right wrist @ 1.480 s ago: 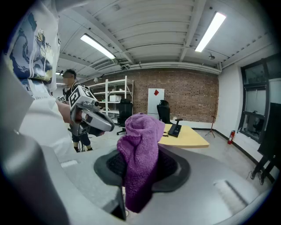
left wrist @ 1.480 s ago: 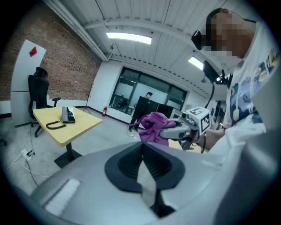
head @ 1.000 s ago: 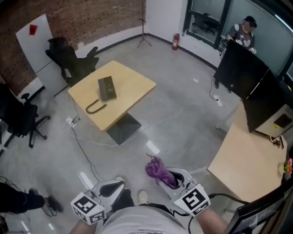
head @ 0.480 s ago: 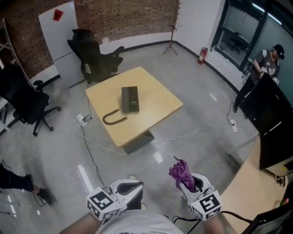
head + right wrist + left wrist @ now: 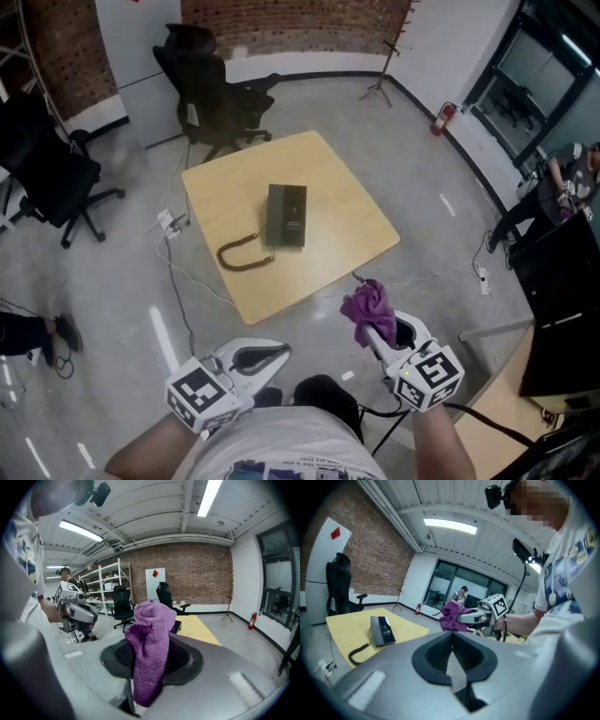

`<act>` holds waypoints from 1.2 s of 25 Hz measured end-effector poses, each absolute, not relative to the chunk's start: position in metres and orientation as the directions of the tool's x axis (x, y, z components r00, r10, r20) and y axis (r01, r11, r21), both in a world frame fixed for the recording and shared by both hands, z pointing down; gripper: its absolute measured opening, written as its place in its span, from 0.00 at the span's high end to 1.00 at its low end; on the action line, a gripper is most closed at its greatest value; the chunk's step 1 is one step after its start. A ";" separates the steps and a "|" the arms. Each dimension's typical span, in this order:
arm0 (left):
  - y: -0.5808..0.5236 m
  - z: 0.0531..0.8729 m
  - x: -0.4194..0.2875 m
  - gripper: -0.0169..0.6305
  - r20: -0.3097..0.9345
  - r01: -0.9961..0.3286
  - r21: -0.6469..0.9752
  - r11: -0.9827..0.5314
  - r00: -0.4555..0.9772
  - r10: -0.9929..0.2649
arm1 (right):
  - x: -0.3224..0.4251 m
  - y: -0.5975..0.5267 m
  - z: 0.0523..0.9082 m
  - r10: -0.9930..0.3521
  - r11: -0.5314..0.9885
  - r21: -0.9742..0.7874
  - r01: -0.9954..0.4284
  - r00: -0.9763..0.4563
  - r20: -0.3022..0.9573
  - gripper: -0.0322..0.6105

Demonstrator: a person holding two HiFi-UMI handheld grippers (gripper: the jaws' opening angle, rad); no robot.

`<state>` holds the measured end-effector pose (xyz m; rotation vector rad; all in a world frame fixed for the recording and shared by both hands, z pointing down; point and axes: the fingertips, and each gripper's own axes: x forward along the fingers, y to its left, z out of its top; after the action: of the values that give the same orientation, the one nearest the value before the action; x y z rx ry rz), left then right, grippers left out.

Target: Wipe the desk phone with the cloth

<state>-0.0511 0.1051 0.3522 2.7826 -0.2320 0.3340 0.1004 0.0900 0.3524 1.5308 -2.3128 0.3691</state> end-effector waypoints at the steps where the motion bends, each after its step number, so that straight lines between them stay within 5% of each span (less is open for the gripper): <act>1: 0.099 0.353 -0.053 0.97 0.251 -0.209 0.303 -0.930 0.959 -0.134 | 0.100 0.075 0.354 -0.825 0.400 -0.034 -0.916 -0.376 0.421 0.76; 17: -0.018 0.351 -0.032 0.97 0.311 -0.542 0.341 -0.768 0.836 -0.452 | 0.113 -0.172 0.420 -0.696 0.568 -0.155 -0.808 -0.572 0.434 0.76; 30: -0.059 0.338 -0.014 0.97 0.374 -0.668 0.370 -0.646 0.743 -0.555 | 0.101 -0.272 0.501 -0.634 0.568 -0.188 -0.802 -0.571 0.522 0.76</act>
<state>-0.0142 -0.0588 0.3380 2.4521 -0.9251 0.3105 0.1006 -0.2717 0.5009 1.1621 -2.4055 0.5783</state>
